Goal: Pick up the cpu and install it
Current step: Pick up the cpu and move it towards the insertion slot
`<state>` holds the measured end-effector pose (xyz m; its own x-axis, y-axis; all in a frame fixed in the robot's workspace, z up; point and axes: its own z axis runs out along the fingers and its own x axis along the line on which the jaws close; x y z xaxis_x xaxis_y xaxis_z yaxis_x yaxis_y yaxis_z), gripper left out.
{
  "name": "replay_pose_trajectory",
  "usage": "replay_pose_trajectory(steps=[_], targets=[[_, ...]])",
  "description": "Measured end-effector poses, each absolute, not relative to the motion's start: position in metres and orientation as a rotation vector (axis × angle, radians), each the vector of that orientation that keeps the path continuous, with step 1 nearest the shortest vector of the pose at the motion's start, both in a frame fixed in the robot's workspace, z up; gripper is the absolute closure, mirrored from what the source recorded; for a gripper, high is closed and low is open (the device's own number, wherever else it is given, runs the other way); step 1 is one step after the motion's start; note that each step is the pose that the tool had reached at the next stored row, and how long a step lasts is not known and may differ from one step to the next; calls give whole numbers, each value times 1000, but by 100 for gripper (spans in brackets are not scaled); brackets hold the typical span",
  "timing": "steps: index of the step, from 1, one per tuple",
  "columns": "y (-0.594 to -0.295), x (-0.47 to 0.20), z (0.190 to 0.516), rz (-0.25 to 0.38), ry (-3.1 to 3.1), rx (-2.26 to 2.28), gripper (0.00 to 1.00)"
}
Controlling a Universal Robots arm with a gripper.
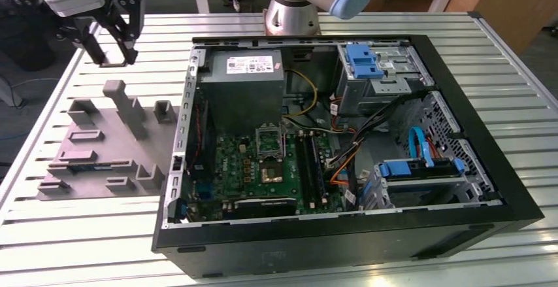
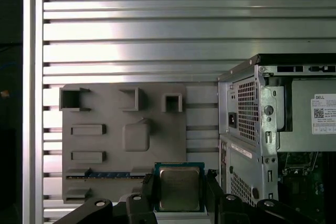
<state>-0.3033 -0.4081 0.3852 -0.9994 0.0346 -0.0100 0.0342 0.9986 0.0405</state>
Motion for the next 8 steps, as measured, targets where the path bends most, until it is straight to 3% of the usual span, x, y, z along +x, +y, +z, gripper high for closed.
replay_pose_trajectory(steps=[8], targets=[[-408, -301, 385, 63, 3130, 54, 53]])
